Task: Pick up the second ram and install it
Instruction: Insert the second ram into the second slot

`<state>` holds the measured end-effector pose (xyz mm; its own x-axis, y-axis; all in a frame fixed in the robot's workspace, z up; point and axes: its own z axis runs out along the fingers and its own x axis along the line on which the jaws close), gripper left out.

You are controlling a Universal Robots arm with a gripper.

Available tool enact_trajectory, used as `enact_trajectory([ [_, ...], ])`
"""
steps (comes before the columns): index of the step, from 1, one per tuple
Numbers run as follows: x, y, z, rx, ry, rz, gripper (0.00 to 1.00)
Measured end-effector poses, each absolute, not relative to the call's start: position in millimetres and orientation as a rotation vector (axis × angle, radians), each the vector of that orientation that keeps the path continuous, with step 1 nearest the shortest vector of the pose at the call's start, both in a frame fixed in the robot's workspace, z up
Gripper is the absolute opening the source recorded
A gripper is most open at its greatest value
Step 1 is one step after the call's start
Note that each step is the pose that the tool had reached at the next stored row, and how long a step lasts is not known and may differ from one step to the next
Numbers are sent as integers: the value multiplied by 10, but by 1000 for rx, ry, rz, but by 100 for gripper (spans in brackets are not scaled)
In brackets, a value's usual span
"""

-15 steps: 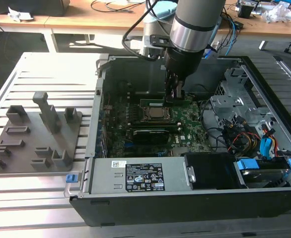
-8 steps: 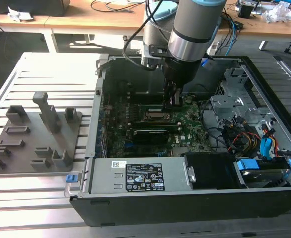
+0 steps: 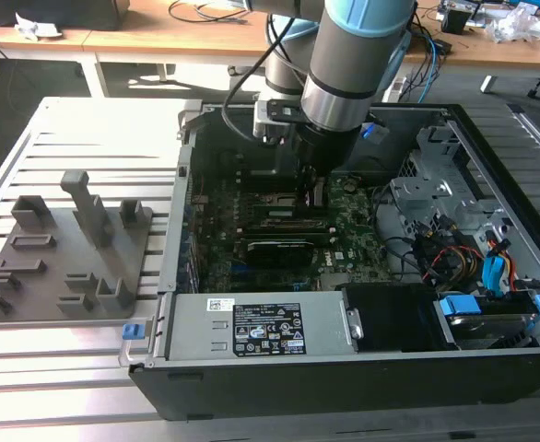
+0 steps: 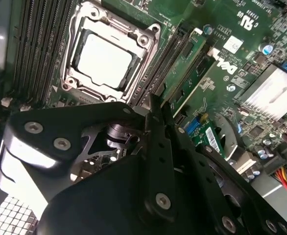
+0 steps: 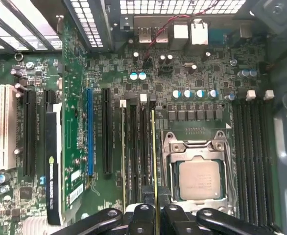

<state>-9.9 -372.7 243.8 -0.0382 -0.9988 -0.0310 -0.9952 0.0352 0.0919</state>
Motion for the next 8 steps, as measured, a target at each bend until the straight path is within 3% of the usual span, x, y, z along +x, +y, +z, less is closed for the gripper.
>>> enact_trajectory([
  [8, -176, -3784, 2282, 2141, -2239, -136, 14],
])
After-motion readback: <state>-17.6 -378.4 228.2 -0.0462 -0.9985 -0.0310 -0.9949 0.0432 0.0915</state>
